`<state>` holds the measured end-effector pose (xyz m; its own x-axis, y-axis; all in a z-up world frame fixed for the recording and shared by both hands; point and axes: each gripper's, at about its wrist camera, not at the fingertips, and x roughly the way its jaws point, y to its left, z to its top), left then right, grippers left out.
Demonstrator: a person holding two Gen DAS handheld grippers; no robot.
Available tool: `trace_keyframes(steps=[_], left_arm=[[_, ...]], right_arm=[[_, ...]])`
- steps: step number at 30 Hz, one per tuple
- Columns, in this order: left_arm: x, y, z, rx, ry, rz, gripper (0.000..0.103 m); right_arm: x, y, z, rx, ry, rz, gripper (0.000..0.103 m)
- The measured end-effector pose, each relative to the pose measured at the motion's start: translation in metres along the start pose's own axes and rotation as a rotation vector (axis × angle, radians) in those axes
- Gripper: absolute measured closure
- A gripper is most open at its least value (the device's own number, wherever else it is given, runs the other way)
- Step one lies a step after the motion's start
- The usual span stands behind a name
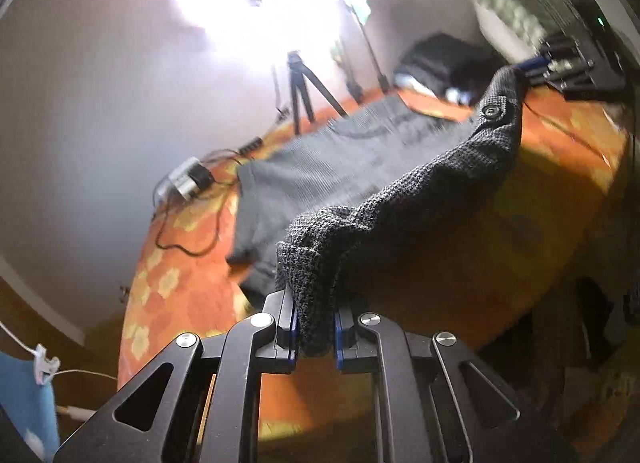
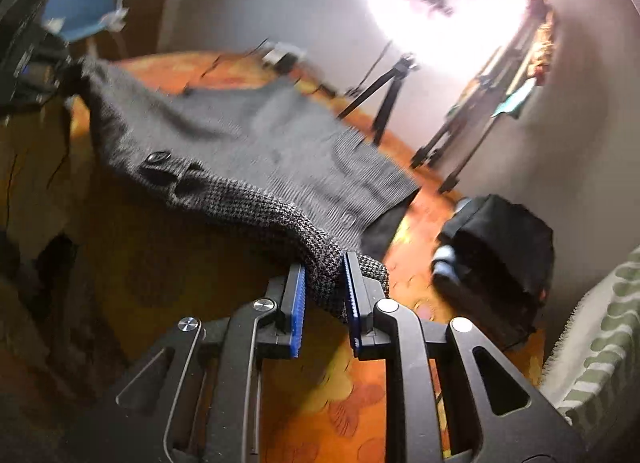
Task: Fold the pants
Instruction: 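Lift the hem with both grippers and fold it over toward the waistband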
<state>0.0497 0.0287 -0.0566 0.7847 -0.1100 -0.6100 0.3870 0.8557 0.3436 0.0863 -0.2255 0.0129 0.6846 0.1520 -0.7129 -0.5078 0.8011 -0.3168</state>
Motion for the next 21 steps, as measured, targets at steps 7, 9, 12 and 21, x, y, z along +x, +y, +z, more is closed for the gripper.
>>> trace_keyframes(steps=[7, 9, 12, 21], left_arm=[[0.027, 0.03, 0.035, -0.051, -0.054, 0.025, 0.092], [0.038, 0.037, 0.045, -0.063, -0.064, 0.033, 0.092], [0.053, 0.048, 0.059, -0.081, -0.079, 0.051, 0.092], [0.126, 0.095, 0.103, -0.167, -0.071, 0.061, 0.092]], right_arm=[[0.015, -0.029, 0.035, 0.077, -0.034, -0.08, 0.086], [0.021, -0.036, 0.043, 0.087, -0.036, -0.094, 0.086], [0.036, -0.05, 0.056, 0.117, -0.029, -0.11, 0.086], [0.108, -0.093, 0.099, 0.185, 0.018, -0.146, 0.086]])
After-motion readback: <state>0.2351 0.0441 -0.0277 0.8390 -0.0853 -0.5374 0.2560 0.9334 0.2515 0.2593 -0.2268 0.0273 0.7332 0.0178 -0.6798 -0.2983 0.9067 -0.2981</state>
